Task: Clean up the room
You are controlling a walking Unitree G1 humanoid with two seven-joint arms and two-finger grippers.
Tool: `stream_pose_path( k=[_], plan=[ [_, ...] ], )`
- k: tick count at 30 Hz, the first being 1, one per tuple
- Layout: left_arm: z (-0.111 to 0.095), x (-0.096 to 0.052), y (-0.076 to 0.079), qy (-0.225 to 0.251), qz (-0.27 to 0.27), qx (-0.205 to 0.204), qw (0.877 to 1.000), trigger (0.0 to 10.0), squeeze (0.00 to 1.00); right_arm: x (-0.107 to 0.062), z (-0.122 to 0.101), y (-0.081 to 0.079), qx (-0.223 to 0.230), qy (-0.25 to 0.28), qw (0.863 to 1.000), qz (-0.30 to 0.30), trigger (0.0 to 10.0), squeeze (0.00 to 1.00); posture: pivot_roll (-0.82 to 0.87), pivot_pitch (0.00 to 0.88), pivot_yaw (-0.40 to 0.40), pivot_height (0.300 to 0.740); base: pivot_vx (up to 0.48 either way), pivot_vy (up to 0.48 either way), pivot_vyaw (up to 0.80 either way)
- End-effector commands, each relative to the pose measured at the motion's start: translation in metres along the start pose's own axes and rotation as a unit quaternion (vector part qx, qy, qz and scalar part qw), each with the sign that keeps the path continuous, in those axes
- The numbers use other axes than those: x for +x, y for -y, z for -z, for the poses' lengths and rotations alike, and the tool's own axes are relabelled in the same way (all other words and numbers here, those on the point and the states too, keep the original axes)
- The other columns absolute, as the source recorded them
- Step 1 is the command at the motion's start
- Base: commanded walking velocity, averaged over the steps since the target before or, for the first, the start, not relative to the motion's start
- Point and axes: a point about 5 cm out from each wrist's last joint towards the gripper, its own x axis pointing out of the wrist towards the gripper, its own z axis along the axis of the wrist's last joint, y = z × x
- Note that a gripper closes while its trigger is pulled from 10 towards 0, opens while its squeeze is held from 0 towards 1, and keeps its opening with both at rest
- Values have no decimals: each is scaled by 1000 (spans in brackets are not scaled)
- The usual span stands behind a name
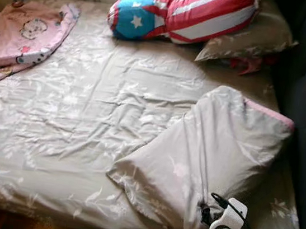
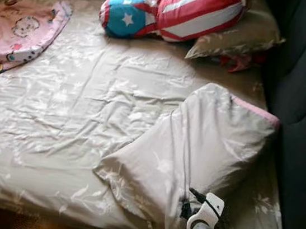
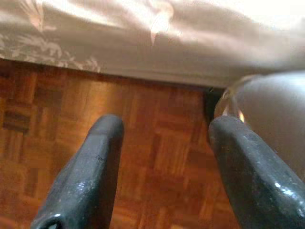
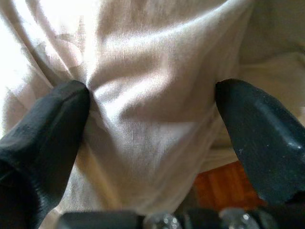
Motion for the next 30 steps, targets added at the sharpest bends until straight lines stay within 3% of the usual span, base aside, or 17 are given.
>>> stream_pose_path(
  k=[1, 3, 7, 11, 15, 21, 30],
  plan=[
    [7, -6, -6, -7, 2, 11, 1000, 10000, 0, -4, 23, 1, 28, -45, 999, -1, 10000, 0, 76, 313, 109, 740, 0, 0, 0],
    [9, -8, -7, -6, 2, 12, 1000, 10000, 0, -5, 27, 0, 57, -51, 997, -10, 10000, 0, 91, 317, 114, 740, 0, 0, 0],
    [14, -13, -10, -4, -1, 10, 1000, 10000, 0, -5, 26, -7, 54, -35, 997, -34, 10000, 0, 110, 325, 121, 740, 0, 0, 0],
    [16, -16, -11, -4, 4, 22, 1000, 10000, 0, -4, 23, -13, 85, -29, 995, -50, 10000, 0, 127, 328, 118, 740, 0, 0, 0],
    [18, -20, -14, 1, 3, 20, 1000, 10000, 0, -4, 20, -25, 91, -28, 991, -93, 10000, 0, 136, 339, 125, 740, 0, 0, 0],
    [21, -24, -16, 7, 9, 26, 1000, 10000, 0, -5, 21, -30, 109, -30, 987, -116, 10000, 0, 150, 351, 137, 740, 0, 0, 0],
    [26, -30, -18, 11, 11, 28, 999, 10000, 0, -8, 37, -29, 92, -58, 988, -109, 10000, 0, 194, 374, 146, 740, 0, 0, 0]
  ],
)
